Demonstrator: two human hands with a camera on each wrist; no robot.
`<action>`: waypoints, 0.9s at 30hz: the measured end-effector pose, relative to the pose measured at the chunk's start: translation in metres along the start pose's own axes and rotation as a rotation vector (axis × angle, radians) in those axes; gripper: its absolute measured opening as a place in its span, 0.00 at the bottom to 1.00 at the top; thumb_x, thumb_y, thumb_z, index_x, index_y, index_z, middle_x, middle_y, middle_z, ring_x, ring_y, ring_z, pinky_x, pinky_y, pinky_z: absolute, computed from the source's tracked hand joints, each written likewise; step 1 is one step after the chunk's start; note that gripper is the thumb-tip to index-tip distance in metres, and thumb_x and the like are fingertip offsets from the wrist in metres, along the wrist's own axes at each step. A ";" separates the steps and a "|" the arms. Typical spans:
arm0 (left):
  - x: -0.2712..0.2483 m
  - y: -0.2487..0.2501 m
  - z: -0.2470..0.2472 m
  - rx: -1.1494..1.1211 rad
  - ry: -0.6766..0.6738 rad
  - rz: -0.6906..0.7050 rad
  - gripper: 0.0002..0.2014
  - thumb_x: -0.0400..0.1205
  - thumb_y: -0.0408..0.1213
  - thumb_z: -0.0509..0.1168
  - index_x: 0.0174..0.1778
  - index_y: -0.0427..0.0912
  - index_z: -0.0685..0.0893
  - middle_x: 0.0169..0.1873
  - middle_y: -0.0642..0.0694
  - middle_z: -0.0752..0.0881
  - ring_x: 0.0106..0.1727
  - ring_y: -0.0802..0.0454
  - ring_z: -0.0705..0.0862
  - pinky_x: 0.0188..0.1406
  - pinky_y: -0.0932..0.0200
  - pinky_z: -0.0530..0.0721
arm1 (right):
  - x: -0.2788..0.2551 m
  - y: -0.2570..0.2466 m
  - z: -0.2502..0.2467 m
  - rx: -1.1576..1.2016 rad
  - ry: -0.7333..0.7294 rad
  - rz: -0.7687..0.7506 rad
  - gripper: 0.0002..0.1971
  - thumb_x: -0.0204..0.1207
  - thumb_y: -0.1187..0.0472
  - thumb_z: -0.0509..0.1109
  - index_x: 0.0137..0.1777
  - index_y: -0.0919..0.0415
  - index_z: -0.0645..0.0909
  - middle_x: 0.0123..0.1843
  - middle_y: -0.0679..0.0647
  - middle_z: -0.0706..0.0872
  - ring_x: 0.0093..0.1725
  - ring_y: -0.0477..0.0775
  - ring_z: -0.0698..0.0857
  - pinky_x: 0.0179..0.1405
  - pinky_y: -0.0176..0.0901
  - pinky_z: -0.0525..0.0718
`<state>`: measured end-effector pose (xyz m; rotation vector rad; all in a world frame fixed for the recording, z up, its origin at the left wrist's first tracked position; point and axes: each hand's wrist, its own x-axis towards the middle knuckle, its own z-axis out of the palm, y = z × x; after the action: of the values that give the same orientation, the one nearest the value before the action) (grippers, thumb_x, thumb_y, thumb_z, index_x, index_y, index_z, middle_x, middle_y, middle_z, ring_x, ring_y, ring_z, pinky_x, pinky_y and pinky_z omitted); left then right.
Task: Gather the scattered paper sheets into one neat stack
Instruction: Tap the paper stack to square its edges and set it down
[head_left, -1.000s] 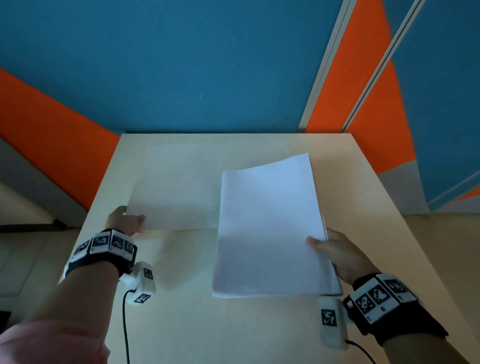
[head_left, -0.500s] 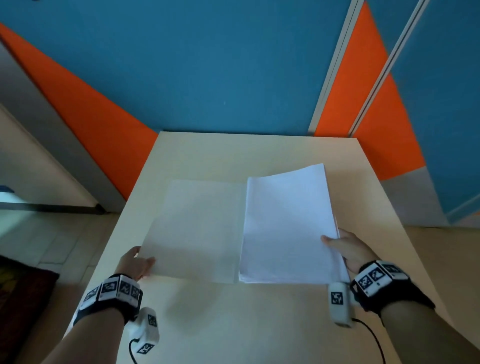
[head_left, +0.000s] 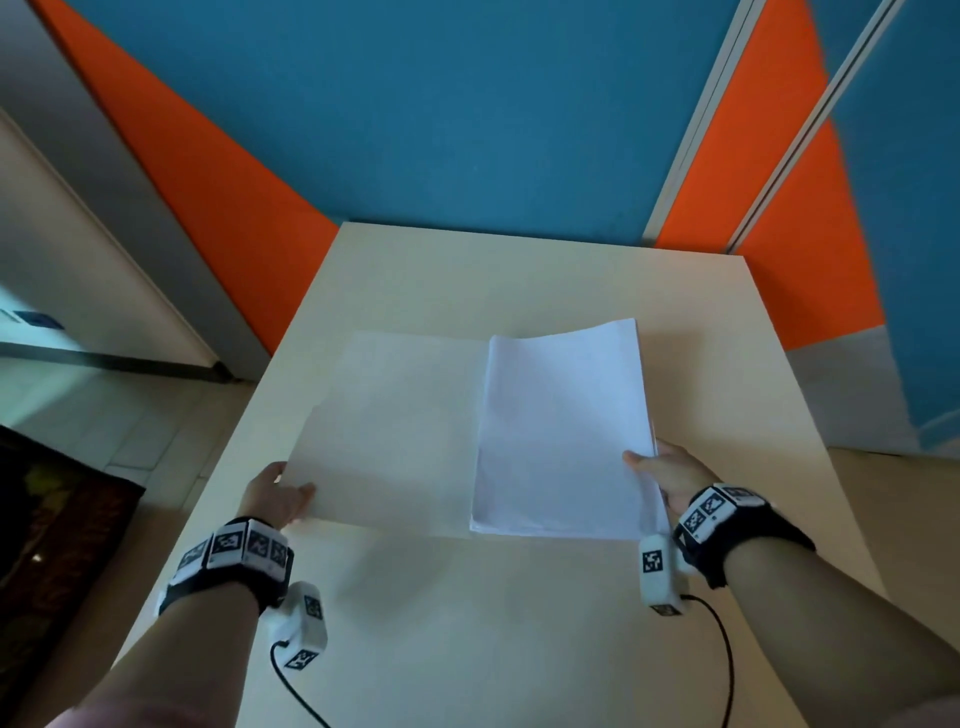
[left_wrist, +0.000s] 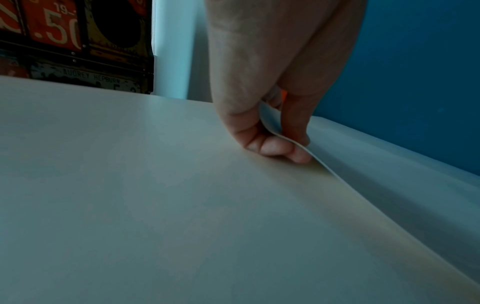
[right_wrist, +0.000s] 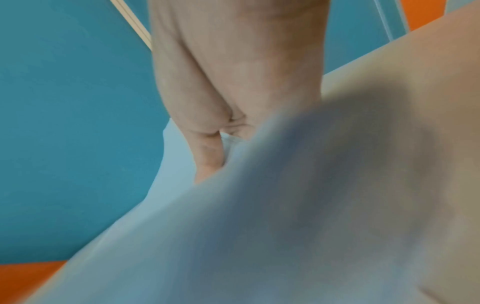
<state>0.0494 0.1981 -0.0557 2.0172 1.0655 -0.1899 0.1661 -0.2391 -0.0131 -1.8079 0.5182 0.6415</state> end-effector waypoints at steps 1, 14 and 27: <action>0.000 0.000 0.000 -0.012 -0.006 -0.006 0.20 0.77 0.29 0.67 0.65 0.30 0.76 0.48 0.26 0.86 0.38 0.40 0.80 0.40 0.52 0.77 | 0.005 0.005 0.000 -0.025 0.011 0.002 0.13 0.77 0.63 0.69 0.61 0.61 0.82 0.58 0.60 0.88 0.58 0.63 0.87 0.67 0.62 0.79; -0.002 0.002 0.002 -0.049 0.021 -0.018 0.20 0.77 0.29 0.67 0.65 0.31 0.76 0.56 0.24 0.85 0.34 0.42 0.78 0.36 0.54 0.76 | -0.005 -0.004 0.019 -0.372 0.262 -0.089 0.25 0.72 0.66 0.69 0.71 0.64 0.73 0.67 0.66 0.80 0.65 0.68 0.80 0.65 0.54 0.79; -0.108 0.101 -0.047 -0.785 -0.262 0.371 0.20 0.81 0.57 0.51 0.43 0.49 0.84 0.47 0.45 0.88 0.47 0.49 0.85 0.42 0.54 0.82 | 0.001 0.004 0.017 -0.444 0.298 -0.073 0.21 0.81 0.57 0.57 0.26 0.51 0.56 0.42 0.62 0.66 0.47 0.60 0.68 0.48 0.44 0.65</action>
<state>0.0459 0.1359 0.0863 1.3822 0.4682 0.1435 0.1617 -0.2237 -0.0211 -2.3520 0.5327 0.4613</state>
